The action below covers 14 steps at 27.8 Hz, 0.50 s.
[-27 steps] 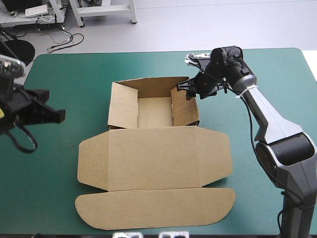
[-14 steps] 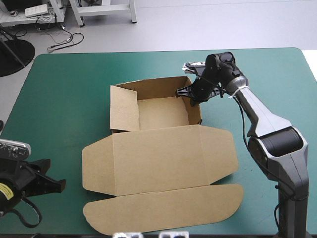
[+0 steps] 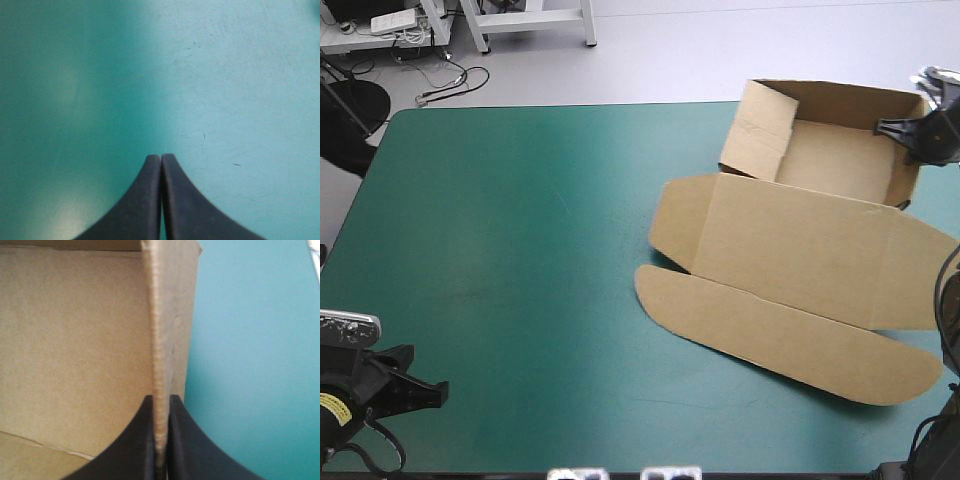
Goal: Fold the box
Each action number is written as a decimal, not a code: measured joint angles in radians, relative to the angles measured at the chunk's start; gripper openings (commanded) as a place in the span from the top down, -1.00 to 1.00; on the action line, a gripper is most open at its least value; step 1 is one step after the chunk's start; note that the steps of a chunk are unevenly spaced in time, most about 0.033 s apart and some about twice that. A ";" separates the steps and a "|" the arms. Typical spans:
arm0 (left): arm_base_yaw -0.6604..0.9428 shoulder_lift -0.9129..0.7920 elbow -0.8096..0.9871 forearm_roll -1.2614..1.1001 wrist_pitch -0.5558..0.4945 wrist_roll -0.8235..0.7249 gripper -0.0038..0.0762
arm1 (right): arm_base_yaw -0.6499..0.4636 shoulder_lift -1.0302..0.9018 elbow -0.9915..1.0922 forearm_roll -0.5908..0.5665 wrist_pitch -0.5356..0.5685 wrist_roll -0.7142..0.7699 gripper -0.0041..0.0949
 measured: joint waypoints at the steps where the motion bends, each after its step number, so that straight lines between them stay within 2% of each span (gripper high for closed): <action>1: 0.000 0.000 0.000 0.007 0.000 0.000 0.93 | -0.028 0.000 0.007 -0.010 0.001 -0.011 0.87; 3: 0.000 0.000 0.000 0.020 -0.002 -0.002 0.93 | -0.059 0.001 0.020 -0.031 0.002 -0.038 0.63; 6: 0.000 -0.001 0.000 0.040 -0.012 -0.006 0.93 | -0.068 0.014 0.025 -0.071 0.007 -0.059 0.12; 8: 0.000 -0.003 0.000 0.053 -0.018 -0.008 0.93 | -0.068 0.020 0.025 -0.076 0.008 -0.063 -0.12; 10: 0.000 -0.005 0.000 0.065 -0.022 -0.012 0.93 | -0.068 0.025 0.026 -0.078 0.008 -0.065 -0.20; 14: 0.000 -0.006 0.000 0.082 -0.024 -0.014 0.93 | -0.068 0.024 0.028 -0.077 0.008 -0.067 -0.20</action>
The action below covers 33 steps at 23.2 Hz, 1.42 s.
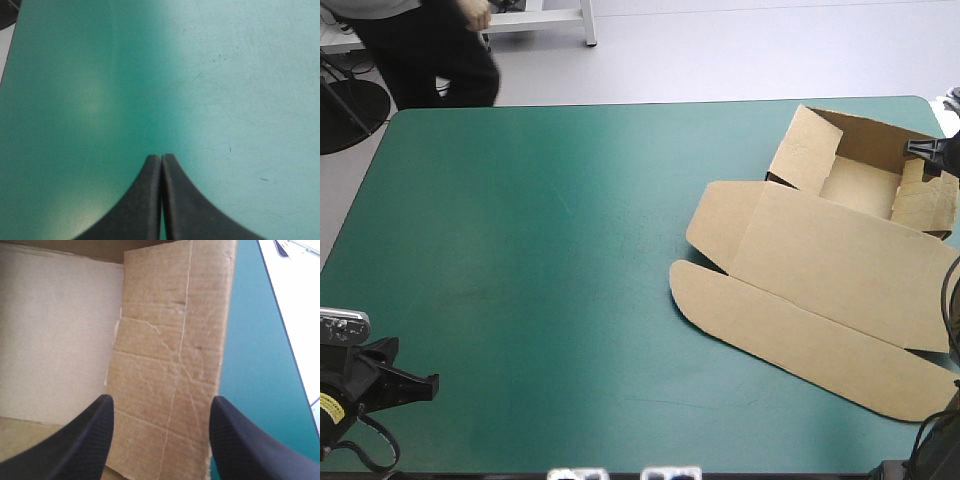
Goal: Fold the box
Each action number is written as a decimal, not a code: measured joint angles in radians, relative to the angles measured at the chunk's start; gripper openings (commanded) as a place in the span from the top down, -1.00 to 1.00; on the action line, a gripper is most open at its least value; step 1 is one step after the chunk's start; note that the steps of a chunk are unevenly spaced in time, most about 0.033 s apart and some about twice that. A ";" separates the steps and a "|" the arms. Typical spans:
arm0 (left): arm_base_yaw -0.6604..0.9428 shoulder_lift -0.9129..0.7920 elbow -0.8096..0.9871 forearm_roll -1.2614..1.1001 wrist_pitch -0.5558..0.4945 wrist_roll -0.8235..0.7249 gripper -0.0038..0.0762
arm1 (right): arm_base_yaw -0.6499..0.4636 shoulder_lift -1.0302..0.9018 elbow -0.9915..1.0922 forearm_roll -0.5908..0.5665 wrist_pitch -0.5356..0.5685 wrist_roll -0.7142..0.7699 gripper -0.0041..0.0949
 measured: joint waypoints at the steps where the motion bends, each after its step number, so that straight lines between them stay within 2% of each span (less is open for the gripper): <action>1: 0.000 0.000 0.000 0.001 -0.001 0.000 0.93 | 0.001 -0.007 0.000 0.002 0.000 0.000 -0.20; 3: 0.000 0.000 0.000 0.001 -0.002 0.000 0.93 | 0.001 -0.043 0.002 0.033 0.000 0.000 -0.19; 4: 0.000 0.000 0.000 0.001 -0.003 0.000 0.93 | 0.000 -0.091 0.008 0.103 0.000 0.000 -0.16; 6: 0.000 0.000 0.000 0.000 -0.005 0.000 0.93 | 0.006 -0.193 0.065 0.225 -0.004 -0.030 0.27; 8: 0.000 0.000 0.000 -0.016 -0.006 0.007 0.93 | 0.041 -0.332 0.170 0.240 -0.004 -0.100 0.89; 9: 0.000 0.000 0.000 -0.028 -0.007 0.017 0.93 | 0.068 -0.404 0.236 0.219 -0.003 -0.118 0.94; 14: 0.000 -0.067 0.052 -0.052 -0.063 0.026 0.93 | 0.102 -0.791 0.646 0.184 -0.003 -0.158 0.94; 20: 0.000 -0.223 0.246 -0.122 -0.100 0.094 0.93 | 0.102 -1.163 1.053 0.181 -0.089 -0.186 0.96; 26: 0.000 -0.286 0.332 -0.206 -0.108 0.142 0.93 | 0.102 -1.395 1.328 0.181 -0.168 -0.199 0.96; 33: 0.000 -0.289 0.334 -0.222 -0.102 0.151 0.93 | 0.102 -1.513 1.451 0.179 -0.195 -0.207 0.96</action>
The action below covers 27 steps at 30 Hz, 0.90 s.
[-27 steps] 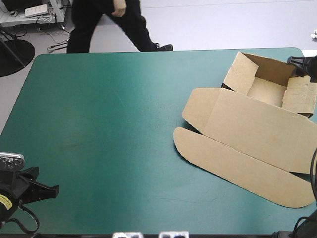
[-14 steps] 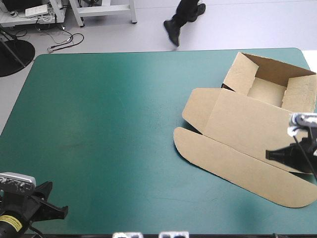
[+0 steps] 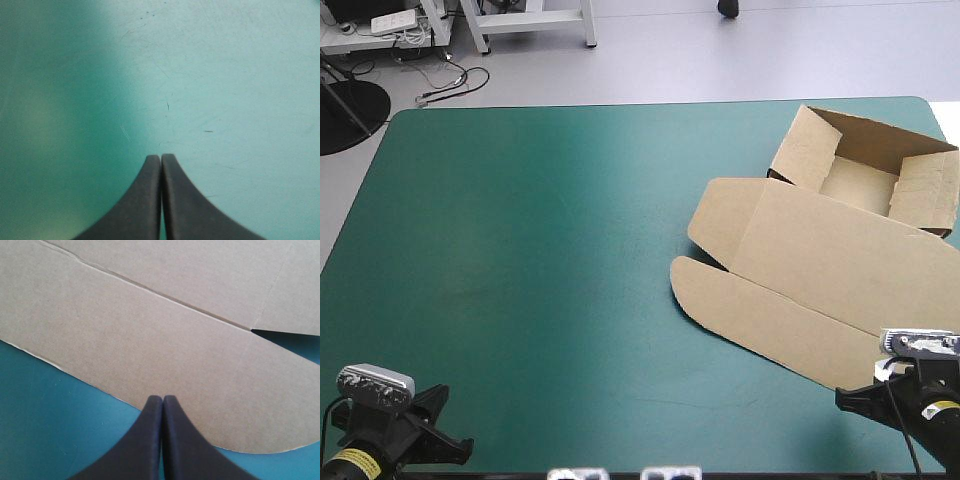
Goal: Fold the box
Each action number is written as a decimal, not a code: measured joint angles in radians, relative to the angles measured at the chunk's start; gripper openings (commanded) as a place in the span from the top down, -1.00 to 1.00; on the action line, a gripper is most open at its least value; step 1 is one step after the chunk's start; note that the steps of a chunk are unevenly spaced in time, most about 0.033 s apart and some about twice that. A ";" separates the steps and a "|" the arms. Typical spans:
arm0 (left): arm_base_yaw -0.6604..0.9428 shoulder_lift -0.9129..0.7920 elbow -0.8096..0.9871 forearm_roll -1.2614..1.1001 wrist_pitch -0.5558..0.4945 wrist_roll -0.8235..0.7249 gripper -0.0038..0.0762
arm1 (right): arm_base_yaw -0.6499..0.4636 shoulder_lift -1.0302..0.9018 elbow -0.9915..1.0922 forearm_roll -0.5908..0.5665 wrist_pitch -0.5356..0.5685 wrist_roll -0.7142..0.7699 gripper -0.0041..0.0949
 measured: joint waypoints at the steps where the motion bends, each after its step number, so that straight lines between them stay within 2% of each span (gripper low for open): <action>1: 0.000 0.000 0.000 -0.001 0.001 0.000 0.93 | 0.000 -0.007 0.001 0.000 -0.002 0.000 0.96; 27: 0.000 0.000 0.000 -0.010 0.007 0.000 0.93 | 0.000 -0.020 0.006 0.014 0.011 0.010 0.96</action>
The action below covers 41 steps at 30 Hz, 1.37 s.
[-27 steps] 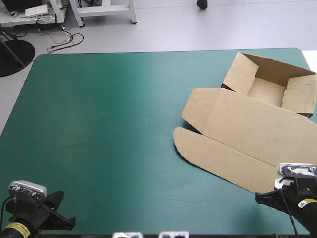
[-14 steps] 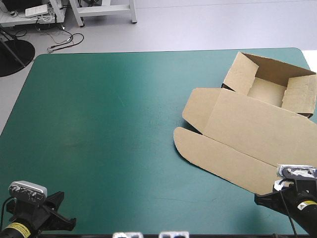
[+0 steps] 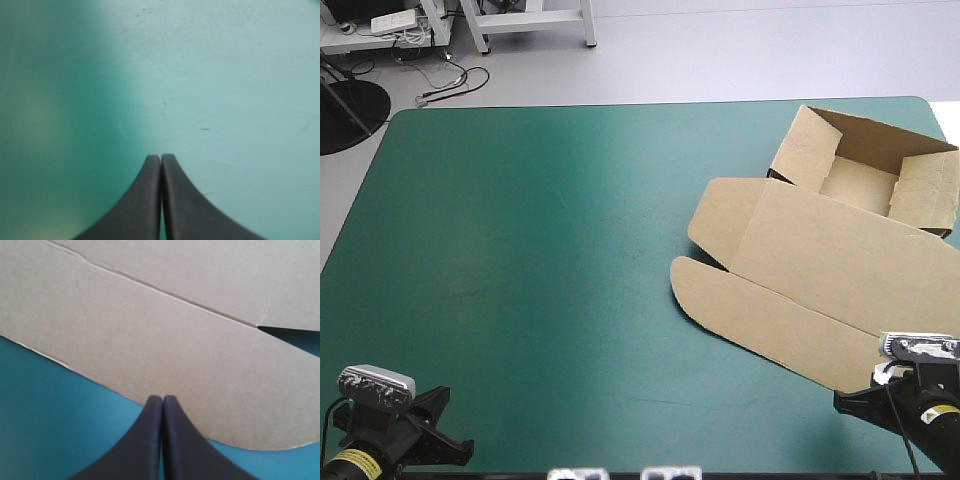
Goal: Fold the box
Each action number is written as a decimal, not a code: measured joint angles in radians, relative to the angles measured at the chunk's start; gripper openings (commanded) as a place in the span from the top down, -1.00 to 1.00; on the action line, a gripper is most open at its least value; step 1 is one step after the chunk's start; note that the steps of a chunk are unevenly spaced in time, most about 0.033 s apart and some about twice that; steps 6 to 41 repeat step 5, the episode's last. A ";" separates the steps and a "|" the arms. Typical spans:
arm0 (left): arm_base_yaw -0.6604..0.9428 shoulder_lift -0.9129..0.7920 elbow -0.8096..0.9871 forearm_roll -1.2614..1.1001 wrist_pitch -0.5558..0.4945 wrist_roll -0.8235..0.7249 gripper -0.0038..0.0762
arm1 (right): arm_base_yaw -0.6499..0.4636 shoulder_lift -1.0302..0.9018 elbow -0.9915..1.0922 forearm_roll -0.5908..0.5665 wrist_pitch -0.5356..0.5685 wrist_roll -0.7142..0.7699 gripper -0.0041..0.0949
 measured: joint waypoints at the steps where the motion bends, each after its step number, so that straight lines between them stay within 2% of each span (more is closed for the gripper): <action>1: 0.000 0.000 0.000 0.000 0.000 0.000 0.93 | 0.000 0.000 0.000 0.000 0.000 0.000 0.96; 41: 0.000 0.000 0.000 0.000 0.000 0.000 0.93 | 0.000 0.000 0.000 0.001 0.000 0.001 0.96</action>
